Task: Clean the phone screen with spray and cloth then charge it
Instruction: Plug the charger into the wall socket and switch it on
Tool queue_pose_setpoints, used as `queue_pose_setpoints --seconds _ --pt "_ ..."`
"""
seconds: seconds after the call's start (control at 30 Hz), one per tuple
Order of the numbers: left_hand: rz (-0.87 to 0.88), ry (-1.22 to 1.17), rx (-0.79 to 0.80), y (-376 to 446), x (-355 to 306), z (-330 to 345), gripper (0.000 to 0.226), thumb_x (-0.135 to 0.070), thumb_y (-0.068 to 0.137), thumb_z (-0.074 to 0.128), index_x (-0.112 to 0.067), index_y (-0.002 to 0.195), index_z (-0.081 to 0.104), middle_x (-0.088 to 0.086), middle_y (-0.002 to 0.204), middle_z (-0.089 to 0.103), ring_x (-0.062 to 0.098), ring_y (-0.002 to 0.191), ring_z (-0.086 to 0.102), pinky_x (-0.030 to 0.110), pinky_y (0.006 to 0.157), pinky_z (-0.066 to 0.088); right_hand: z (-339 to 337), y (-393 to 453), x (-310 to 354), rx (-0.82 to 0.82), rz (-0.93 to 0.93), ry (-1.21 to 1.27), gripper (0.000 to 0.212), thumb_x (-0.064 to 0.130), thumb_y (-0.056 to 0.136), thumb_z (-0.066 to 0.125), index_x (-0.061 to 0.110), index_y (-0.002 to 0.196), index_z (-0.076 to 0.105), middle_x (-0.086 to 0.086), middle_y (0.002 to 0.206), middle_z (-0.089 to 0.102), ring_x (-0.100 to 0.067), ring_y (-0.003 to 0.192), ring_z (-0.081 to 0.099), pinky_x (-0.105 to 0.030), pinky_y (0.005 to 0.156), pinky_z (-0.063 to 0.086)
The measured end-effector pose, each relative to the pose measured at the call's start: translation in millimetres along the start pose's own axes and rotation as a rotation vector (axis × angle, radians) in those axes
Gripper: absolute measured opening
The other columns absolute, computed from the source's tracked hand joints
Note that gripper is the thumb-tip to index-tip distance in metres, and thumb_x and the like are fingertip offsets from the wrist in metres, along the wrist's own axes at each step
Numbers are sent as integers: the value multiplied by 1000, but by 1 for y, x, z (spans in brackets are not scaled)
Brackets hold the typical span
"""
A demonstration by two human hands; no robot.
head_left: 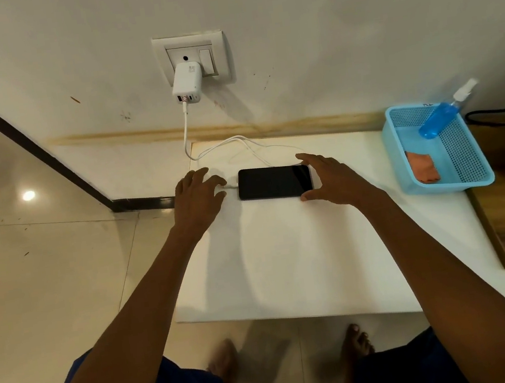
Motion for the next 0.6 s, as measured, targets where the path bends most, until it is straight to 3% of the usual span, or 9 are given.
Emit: queue_pose_setpoints --seconds 0.27,0.43,0.6 --pt "53 -22 -117 5 -1 -6 20 -23 98 55 -21 103 74 2 118 67 26 115 58 40 98 40 0 0 -5 15 -6 57 95 45 75 80 39 150 22 13 148 44 -21 133 40 -37 102 35" --pt "35 -27 -124 8 3 -5 20 -25 97 56 -23 101 75 0 116 68 26 114 57 40 97 38 0 1 -5 12 -18 59 93 45 74 80 42 149 23 16 144 48 -20 128 44 -33 96 35" --pt "40 -41 -135 8 2 -5 20 -25 97 57 -22 100 76 2 116 68 26 114 58 40 98 39 0 0 -6 15 -14 49 92 46 75 79 41 149 24 12 149 43 -21 133 40 -38 103 35"
Point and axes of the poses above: each hand's wrist, its own y-axis towards the middle knuckle, its own z-axis out of the palm, x = y × z, the point moved 9 cm from there along y, towards the middle knuckle
